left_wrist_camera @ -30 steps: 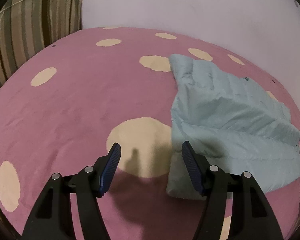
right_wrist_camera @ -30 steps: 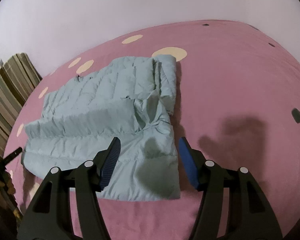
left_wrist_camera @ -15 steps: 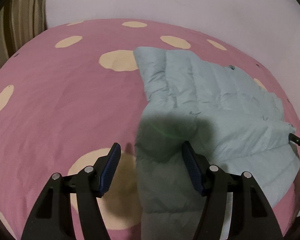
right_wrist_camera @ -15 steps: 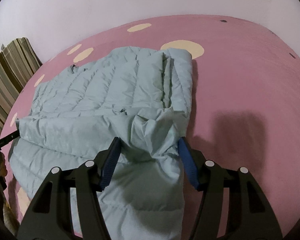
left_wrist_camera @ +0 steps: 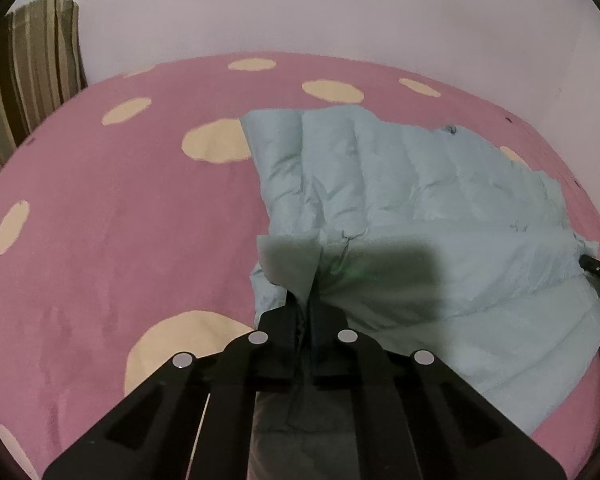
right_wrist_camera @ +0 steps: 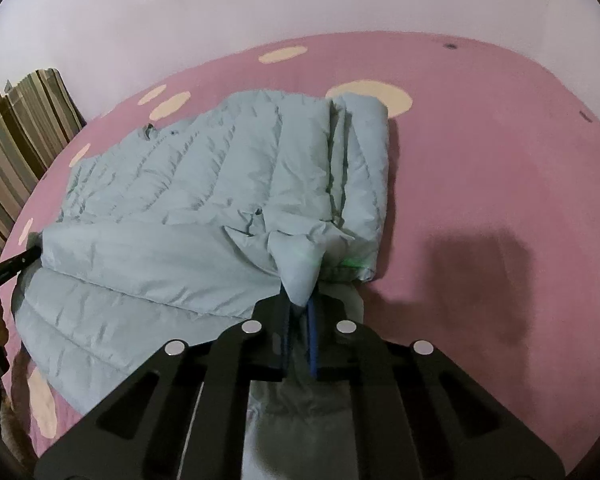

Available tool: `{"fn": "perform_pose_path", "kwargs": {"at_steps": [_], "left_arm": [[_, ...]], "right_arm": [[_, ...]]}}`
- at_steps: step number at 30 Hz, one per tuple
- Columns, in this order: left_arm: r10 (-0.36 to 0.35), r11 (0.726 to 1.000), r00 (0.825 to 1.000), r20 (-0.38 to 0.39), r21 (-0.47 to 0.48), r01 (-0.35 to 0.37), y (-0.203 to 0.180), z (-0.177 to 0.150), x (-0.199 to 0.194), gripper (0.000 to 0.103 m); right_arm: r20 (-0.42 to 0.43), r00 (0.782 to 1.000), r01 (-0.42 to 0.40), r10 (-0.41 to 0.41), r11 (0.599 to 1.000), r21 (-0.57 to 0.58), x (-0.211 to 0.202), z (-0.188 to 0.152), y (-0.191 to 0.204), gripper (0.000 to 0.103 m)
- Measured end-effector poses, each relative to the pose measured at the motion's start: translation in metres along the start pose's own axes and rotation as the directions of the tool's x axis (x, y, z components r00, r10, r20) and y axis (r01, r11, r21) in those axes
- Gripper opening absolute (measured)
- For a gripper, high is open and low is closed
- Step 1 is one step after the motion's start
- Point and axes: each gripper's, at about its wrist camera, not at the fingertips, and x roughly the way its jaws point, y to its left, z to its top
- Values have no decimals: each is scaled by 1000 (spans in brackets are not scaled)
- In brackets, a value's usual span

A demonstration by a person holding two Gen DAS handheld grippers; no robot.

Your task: Fold large clothes

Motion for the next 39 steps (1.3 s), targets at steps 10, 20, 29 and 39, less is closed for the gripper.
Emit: {"fn": "perform_pose_path", "kwargs": {"at_steps": [10, 20, 29, 39], "left_arm": [[33, 999, 988, 152, 13, -35, -9, 31, -51, 3], [112, 993, 972, 209, 12, -117, -16, 105, -23, 3], [224, 972, 956, 191, 27, -233, -30, 158, 43, 3], [346, 937, 938, 30, 52, -347, -30, 138, 136, 3]], "right_arm": [[158, 987, -7, 8, 1000, -8, -53, 21, 12, 4], [238, 971, 29, -24, 999, -17, -37, 95, 17, 4], [226, 971, 77, -78, 997, 11, 25, 146, 6, 4], [57, 987, 147, -148, 989, 27, 117, 136, -15, 5]]}}
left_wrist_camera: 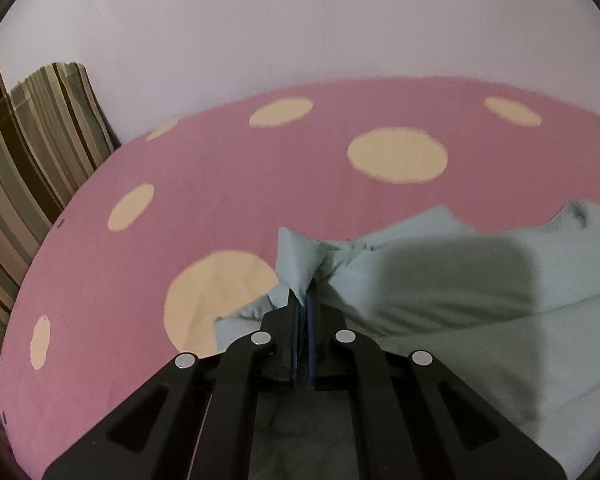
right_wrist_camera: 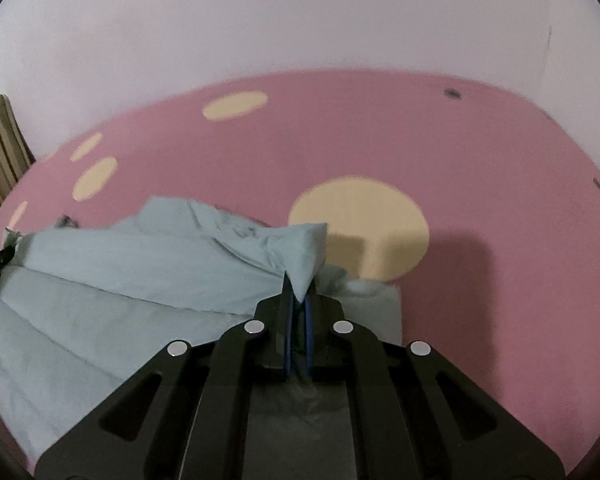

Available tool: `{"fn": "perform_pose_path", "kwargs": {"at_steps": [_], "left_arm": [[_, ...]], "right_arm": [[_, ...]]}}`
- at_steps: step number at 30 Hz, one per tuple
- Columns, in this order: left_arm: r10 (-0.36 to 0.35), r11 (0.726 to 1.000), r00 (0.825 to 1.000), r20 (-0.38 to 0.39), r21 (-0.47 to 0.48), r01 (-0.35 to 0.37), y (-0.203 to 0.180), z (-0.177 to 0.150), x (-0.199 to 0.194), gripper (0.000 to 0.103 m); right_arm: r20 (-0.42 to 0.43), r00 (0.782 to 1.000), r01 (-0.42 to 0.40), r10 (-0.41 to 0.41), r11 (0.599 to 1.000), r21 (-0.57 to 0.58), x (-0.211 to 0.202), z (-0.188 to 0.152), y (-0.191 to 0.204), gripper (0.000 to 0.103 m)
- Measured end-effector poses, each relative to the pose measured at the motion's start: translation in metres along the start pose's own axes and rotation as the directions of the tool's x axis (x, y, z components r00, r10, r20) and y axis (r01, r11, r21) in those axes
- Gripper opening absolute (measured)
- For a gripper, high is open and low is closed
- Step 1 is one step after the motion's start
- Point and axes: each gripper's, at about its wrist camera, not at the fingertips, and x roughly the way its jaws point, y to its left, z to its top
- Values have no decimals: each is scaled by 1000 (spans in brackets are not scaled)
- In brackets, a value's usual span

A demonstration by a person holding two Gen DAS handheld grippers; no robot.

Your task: Fold large clothes

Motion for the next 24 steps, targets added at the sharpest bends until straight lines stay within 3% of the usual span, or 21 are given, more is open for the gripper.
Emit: {"fn": "perform_pose_path", "kwargs": {"at_steps": [7, 16, 20, 22, 24], "left_arm": [[31, 1000, 1000, 1, 3, -31, -9, -14, 19, 3], [30, 1000, 999, -30, 7, -29, -6, -8, 16, 4], [9, 1000, 1000, -16, -23, -9, 2, -5, -18, 5], [-19, 999, 1000, 4, -48, 19, 1, -1, -37, 10], [-89, 993, 995, 41, -74, 92, -7, 0, -60, 31]], "right_arm": [[-59, 998, -1, 1, 1000, 3, 29, -14, 0, 5], [-73, 997, 17, -18, 1000, -15, 25, -8, 4, 9], [-44, 999, 18, -17, 1000, 14, -4, 1, 9, 40], [1, 1000, 3, -3, 1000, 7, -24, 5, 24, 40], [25, 999, -35, 36, 999, -13, -35, 7, 43, 40]]}}
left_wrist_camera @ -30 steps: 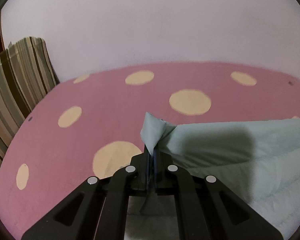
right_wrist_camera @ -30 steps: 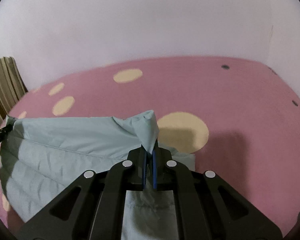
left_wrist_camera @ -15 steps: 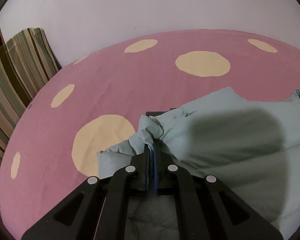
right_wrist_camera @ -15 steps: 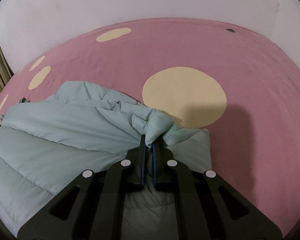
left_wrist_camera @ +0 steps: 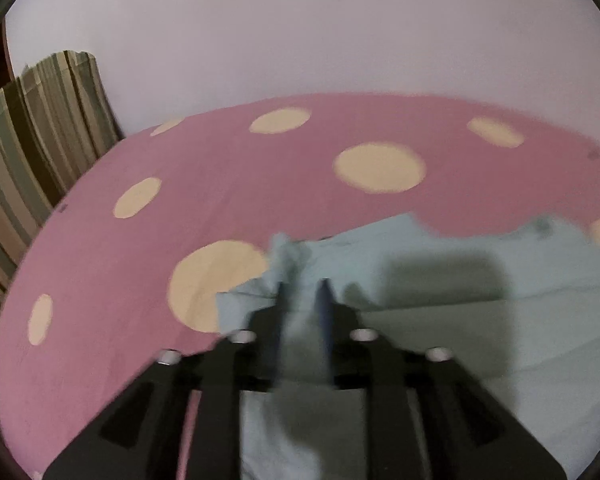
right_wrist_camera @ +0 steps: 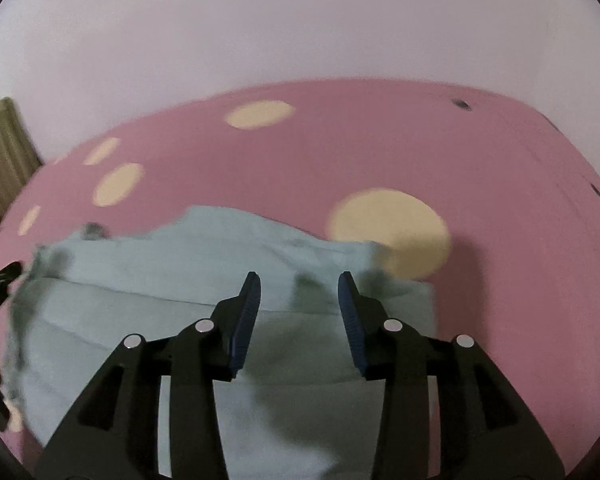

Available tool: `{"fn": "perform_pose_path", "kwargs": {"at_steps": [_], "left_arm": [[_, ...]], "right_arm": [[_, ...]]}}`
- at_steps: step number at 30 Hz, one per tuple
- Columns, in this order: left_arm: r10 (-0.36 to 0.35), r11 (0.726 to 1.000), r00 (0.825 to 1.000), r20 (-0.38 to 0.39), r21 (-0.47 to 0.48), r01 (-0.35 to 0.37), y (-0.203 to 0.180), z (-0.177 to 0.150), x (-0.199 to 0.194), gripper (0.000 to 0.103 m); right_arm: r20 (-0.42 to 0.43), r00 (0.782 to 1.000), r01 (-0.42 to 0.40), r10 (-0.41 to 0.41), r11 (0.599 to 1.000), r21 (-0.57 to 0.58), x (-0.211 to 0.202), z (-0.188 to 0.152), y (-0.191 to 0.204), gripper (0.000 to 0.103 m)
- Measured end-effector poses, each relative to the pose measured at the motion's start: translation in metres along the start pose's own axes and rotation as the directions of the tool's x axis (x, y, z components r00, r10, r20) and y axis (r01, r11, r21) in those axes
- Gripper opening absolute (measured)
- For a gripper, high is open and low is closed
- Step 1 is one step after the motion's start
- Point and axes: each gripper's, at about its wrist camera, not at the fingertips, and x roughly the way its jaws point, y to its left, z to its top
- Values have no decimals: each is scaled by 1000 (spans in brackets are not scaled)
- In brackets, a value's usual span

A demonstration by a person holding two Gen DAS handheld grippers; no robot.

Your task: Fold large clothes

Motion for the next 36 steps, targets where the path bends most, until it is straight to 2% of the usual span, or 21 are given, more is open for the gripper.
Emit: {"fn": "perform_pose_path", "kwargs": {"at_steps": [3, 5, 10, 13, 18, 23, 27, 29, 31, 33, 34, 36], "left_arm": [[-97, 995, 995, 3, 13, 97, -30, -4, -13, 32], [-109, 993, 994, -13, 48, 109, -50, -9, -8, 32], [-64, 996, 995, -73, 58, 68, -71, -25, 26, 32], [-39, 996, 996, -75, 75, 45, -76, -32, 41, 32], [-16, 995, 998, -66, 97, 23, -80, -37, 59, 31], [26, 991, 998, -48, 129, -20, -81, -29, 43, 31], [-51, 996, 999, 15, 77, 50, -75, -34, -9, 32], [-78, 992, 996, 37, 99, 74, -83, -41, -22, 32], [-104, 987, 995, -4, 125, 104, -95, -50, -18, 32], [-90, 989, 994, -59, 116, 96, -101, -60, 0, 32], [-85, 988, 994, -73, 125, 94, -103, -65, 9, 32], [-76, 986, 995, -71, 140, 86, -106, -70, 17, 32]], "right_arm": [[7, 998, -56, 57, 998, -40, -2, 0, 37, 40], [-11, 997, -83, 82, 994, -69, 7, -2, 58, 40], [-79, 994, -77, 69, 993, -92, 44, -11, 84, 40], [-121, 992, -50, 39, 995, -89, 69, -23, 83, 40], [-123, 992, -41, 30, 995, -86, 87, -28, 83, 41], [-92, 996, -21, 12, 995, -102, 72, -20, 88, 41], [-21, 999, -49, 48, 994, -97, 26, -27, 89, 41], [3, 998, -58, 58, 990, -132, 9, -35, 99, 41], [-15, 998, -66, 64, 987, -145, 9, -44, 106, 42], [-65, 997, -49, 41, 990, -129, 23, -54, 104, 43], [-98, 994, -57, 45, 991, -118, 35, -60, 101, 43], [-96, 995, -40, 26, 987, -155, 46, -69, 103, 43]]}}
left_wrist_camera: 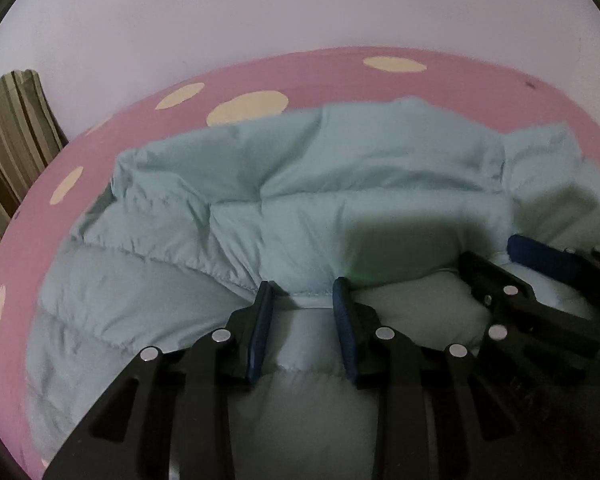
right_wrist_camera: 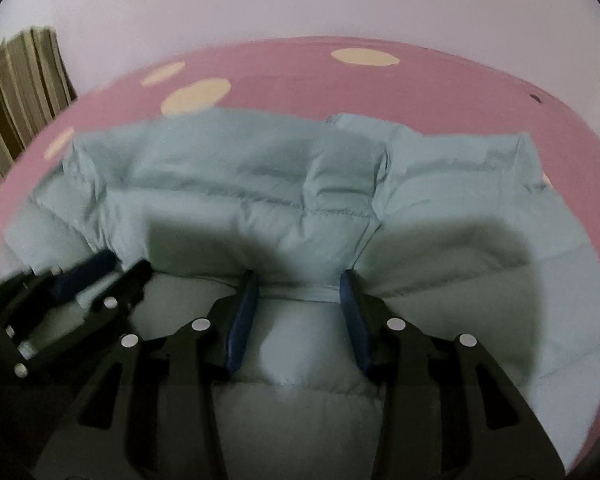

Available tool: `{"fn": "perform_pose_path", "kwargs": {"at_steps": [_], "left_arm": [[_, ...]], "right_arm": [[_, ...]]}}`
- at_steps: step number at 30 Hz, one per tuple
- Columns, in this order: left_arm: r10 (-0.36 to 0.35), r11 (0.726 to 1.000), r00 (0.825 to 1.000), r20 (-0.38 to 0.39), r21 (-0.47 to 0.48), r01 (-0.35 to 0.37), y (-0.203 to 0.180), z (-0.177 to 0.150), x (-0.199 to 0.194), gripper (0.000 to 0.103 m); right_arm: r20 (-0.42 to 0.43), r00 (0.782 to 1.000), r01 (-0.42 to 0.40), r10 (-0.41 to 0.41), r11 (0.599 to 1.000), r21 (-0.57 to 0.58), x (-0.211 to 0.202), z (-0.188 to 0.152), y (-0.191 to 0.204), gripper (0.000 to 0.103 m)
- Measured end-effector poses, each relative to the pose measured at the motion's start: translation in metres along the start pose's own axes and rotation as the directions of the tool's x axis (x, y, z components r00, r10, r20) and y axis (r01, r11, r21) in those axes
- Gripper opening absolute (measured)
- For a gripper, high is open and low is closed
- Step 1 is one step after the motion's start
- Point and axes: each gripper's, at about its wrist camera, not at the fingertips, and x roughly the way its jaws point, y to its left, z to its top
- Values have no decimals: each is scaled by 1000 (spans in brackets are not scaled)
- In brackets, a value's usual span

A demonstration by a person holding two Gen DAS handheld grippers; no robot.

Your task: Fold large clothes

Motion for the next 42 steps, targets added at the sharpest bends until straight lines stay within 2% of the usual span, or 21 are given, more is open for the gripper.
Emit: {"fn": "perform_pose_path", "kwargs": {"at_steps": [4, 6, 8, 10, 12, 14, 16, 19, 20, 21, 23, 25, 26, 28, 30, 32, 33, 36, 39, 40, 42], "left_arm": [[-5, 1000, 999, 45, -4, 5, 6, 4, -20, 32], [25, 999, 996, 80, -45, -21, 18, 2, -40, 32], [65, 993, 992, 110, -108, -54, 38, -1, -52, 33], [83, 986, 993, 83, -155, -69, 54, -2, -47, 33], [66, 983, 998, 0, -171, -65, 65, -8, -26, 33], [68, 993, 997, -30, -98, -71, 57, -12, -8, 34], [101, 994, 995, -13, -39, -101, 51, -12, -11, 33], [49, 993, 999, 3, -103, -49, 67, -11, -31, 33], [43, 990, 999, 3, -137, -42, 76, -14, -40, 41], [48, 982, 999, 12, -181, -45, 90, -19, -49, 54], [63, 964, 997, 38, -260, -51, 116, -31, -65, 69], [58, 946, 998, 30, -322, -45, 139, -44, -70, 74], [65, 936, 998, -11, -345, -65, 151, -52, -67, 77], [82, 926, 996, -46, -365, -93, 163, -60, -60, 78], [58, 907, 997, -46, -414, -72, 177, -72, -61, 83], [-17, 895, 998, -61, -446, -12, 182, -76, -52, 83], [-70, 888, 995, -68, -459, 31, 182, -73, -41, 83], [-167, 874, 984, -66, -471, 116, 178, -69, -26, 85], [-167, 887, 984, -57, -445, 125, 174, -65, -22, 84], [-163, 890, 985, -55, -439, 123, 172, -64, -21, 80], [-187, 894, 981, -44, -422, 152, 167, -60, -20, 56]], "right_arm": [[27, 999, -20, 20, 1000, 7, -21, 5, -3, 42], [64, 998, -22, 20, 999, 36, -41, 4, -11, 43], [109, 994, 20, -25, 999, 50, -64, 0, -25, 44], [113, 990, 74, -82, 995, 74, -72, -6, -41, 48], [66, 990, 117, -126, 986, 120, -63, -13, -60, 48], [-7, 996, 89, -89, 985, 148, -43, -23, -73, 49], [-19, 998, 57, -55, 989, 139, -35, -28, -76, 49], [20, 999, 38, -41, 988, 152, -60, -26, -79, 51], [35, 999, 27, -33, 986, 165, -70, -28, -81, 59], [54, 998, 29, -39, 984, 177, -81, -31, -86, 70], [74, 995, 48, -63, 980, 192, -96, -38, -95, 77], [57, 996, 50, -63, 977, 208, -99, -44, -104, 81], [42, 997, 51, -61, 976, 213, -99, -45, -108, 81], [16, 996, 83, -88, 972, 218, -90, -47, -115, 81], [-3, 996, 88, -90, 967, 240, -84, -50, -123, 86], [-30, 999, 53, -46, 956, 290, -76, -54, -135, 87], [-38, 999, 40, -30, 952, 304, -74, -57, -138, 90], [-60, 998, 10, 12, 940, 342, -61, -60, -146, 93], [-64, 997, -9, 34, 935, 355, -54, -63, -147, 93], [-61, 998, 0, 22, 940, 341, -54, -63, -144, 91], [-55, 998, -9, 29, 941, 337, -53, -63, -140, 65]]}}
